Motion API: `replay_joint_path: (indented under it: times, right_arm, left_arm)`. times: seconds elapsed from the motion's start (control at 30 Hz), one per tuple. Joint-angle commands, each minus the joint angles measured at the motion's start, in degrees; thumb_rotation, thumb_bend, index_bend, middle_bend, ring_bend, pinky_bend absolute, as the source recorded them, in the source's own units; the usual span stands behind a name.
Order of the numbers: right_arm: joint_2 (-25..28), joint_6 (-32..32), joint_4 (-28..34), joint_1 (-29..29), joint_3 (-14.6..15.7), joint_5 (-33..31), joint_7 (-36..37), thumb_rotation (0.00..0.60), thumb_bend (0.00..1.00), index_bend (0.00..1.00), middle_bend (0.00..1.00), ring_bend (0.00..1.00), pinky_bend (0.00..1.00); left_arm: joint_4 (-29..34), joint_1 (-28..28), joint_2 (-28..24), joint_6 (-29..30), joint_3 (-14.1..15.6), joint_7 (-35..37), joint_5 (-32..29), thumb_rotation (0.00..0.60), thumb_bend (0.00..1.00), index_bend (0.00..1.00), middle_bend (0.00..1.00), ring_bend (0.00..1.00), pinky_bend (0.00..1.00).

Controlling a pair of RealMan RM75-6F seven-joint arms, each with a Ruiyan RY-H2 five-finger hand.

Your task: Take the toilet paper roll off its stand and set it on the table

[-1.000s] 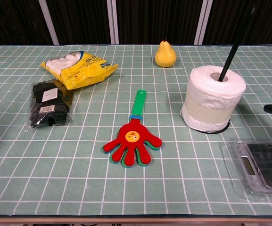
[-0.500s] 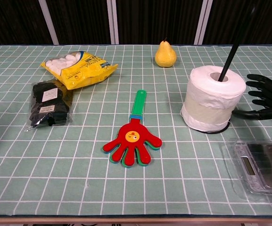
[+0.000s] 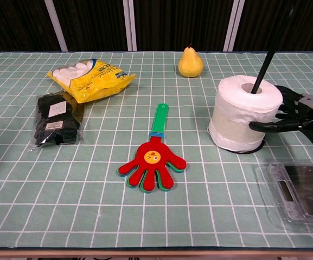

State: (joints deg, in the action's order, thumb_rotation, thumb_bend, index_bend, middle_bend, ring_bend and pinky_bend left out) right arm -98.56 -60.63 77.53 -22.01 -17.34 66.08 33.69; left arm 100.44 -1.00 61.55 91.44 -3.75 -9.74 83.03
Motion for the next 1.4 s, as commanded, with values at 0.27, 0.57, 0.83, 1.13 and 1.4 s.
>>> replay_joint_path:
  times: [0.27, 0.57, 0.83, 1.13, 1.4]
  right_arm:
    - [-0.88, 0.52, 1.16, -0.69, -0.79, -1.27, -2.27, 0.600, 0.00, 0.00, 0.00, 0.00, 0.00]
    - [-0.88, 1.88, 2.19, -1.16, -0.37, -0.38, -1.84, 0.600, 0.00, 0.00, 0.00, 0.00, 0.00]
    - [-1.98, 2.88, 1.36, -2.90, -2.21, -1.98, -3.38, 0.600, 0.00, 0.00, 0.00, 0.00, 0.00]
    - [-3.26, 4.28, -0.22, -3.95, -2.72, -4.02, -5.03, 0.600, 0.00, 0.00, 0.00, 0.00, 0.00]
    - [-4.36, 5.06, -1.20, -4.80, -3.29, -4.73, -5.41, 0.600, 0.00, 0.00, 0.00, 0.00, 0.00]
  left_arm:
    - [-0.05, -0.01, -0.10, 0.03, -0.03, 0.29, -0.06, 0.600, 0.12, 0.13, 0.00, 0.00, 0.00]
    - [-0.03, 0.04, -0.08, -0.10, 0.04, 0.12, -0.07, 0.600, 0.12, 0.13, 0.00, 0.00, 0.00]
    - [-0.06, 0.07, -0.06, -0.15, -0.01, 0.04, -0.22, 0.600, 0.12, 0.13, 0.00, 0.00, 0.00]
    - [-0.05, 0.07, -0.09, -0.18, -0.03, 0.02, -0.37, 0.600, 0.12, 0.13, 0.00, 0.00, 0.00]
    - [-0.05, 0.07, -0.23, -0.22, 0.03, 0.27, -0.28, 0.600, 0.12, 0.13, 0.00, 0.00, 0.00]
